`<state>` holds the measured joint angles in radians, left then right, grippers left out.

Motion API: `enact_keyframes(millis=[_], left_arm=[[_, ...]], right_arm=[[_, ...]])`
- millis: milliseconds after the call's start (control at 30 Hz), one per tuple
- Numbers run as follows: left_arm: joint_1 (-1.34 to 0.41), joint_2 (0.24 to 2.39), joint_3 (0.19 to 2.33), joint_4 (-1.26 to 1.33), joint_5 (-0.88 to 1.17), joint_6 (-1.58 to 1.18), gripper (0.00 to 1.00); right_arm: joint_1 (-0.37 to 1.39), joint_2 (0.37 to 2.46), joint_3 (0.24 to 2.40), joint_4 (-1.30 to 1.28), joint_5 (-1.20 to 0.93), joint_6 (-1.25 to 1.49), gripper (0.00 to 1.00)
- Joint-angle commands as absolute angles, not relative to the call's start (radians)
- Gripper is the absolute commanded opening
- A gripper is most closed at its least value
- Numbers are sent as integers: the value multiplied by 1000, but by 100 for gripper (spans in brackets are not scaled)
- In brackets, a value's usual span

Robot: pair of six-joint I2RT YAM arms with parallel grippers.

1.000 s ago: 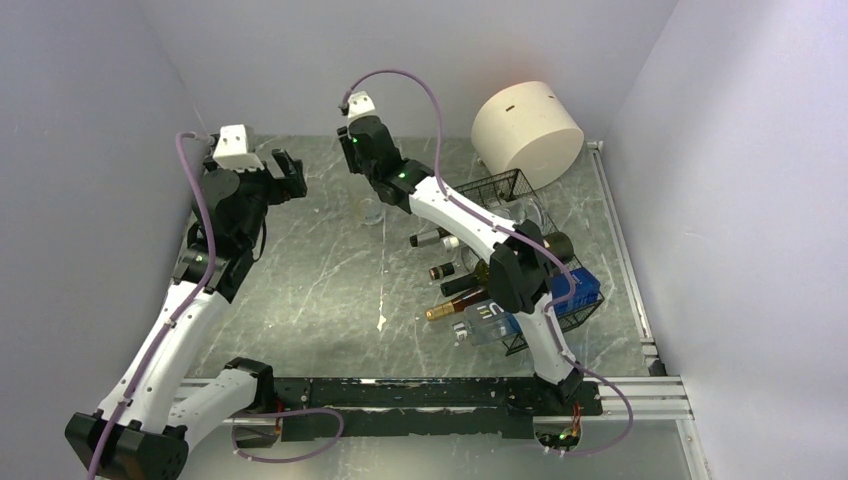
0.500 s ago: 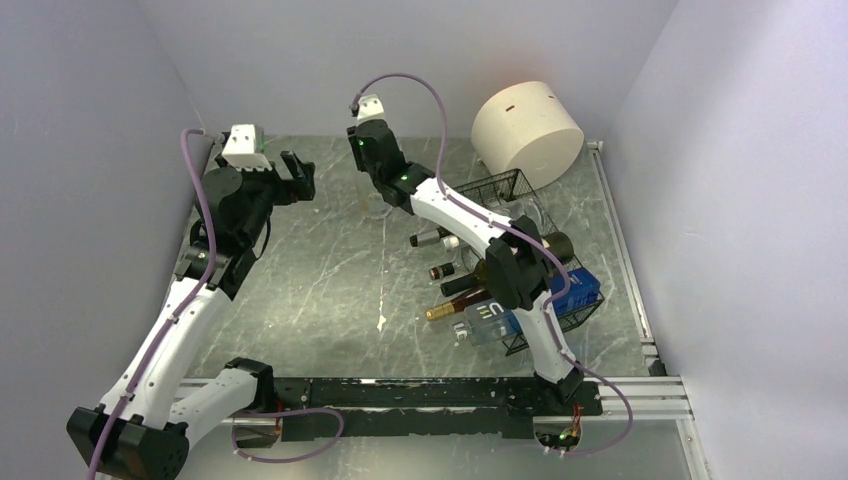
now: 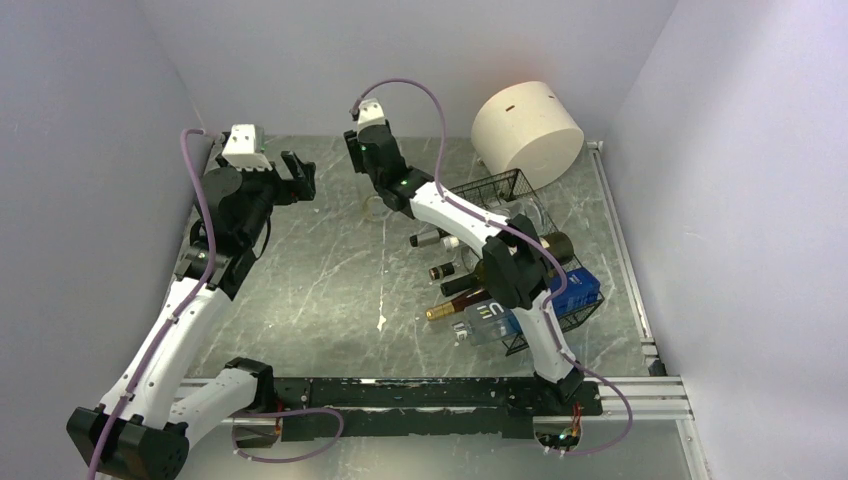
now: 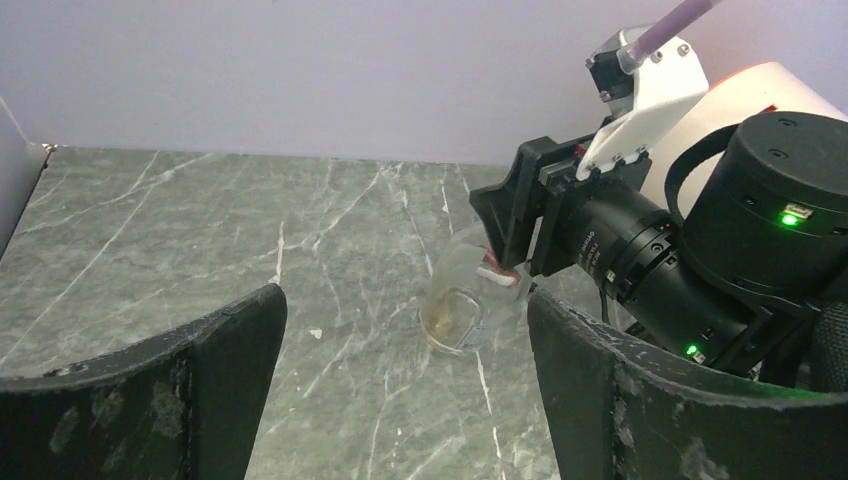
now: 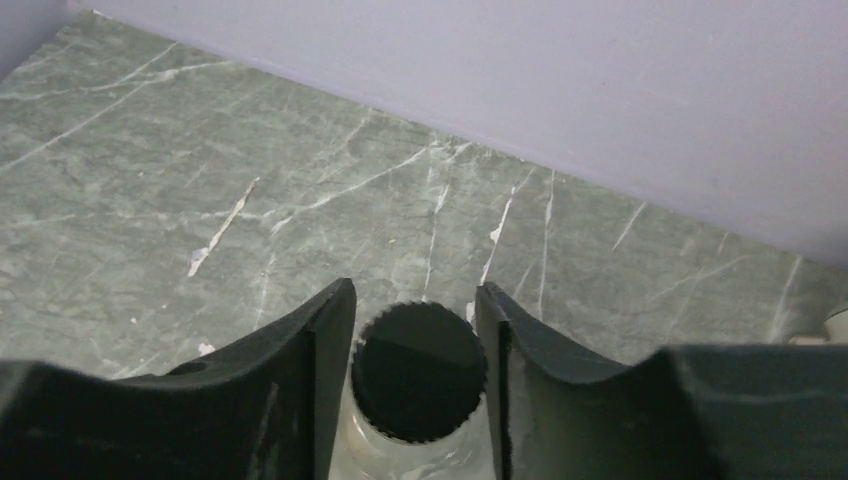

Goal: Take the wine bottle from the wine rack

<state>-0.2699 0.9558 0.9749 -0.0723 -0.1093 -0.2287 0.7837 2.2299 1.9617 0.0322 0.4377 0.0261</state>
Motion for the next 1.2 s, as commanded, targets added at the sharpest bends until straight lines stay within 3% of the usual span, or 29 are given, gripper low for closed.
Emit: enact_keyframes(millis=[0, 133, 267, 667, 967, 1033, 1167], left_arm=[[-266, 955, 994, -43, -95, -238, 94], [-267, 957, 993, -40, -75, -242, 94], [-267, 970, 997, -42, -66, -247, 94], [-277, 976, 1003, -40, -6, -262, 94], [-281, 1037, 996, -43, -52, -253, 94], [-286, 1054, 996, -48, -76, -255, 94], [-314, 1074, 991, -51, -113, -248, 94]], right_arm=[[783, 2127, 1957, 103, 421, -9, 60], [783, 2072, 1969, 30, 385, -21, 81], [783, 1951, 1924, -42, 320, -14, 89], [783, 1520, 1510, -338, 195, -110, 93], [806, 1369, 1412, -662, 321, -196, 93], [824, 1354, 1387, -699, 365, -219, 99], [851, 1350, 1325, -751, 465, -274, 100]])
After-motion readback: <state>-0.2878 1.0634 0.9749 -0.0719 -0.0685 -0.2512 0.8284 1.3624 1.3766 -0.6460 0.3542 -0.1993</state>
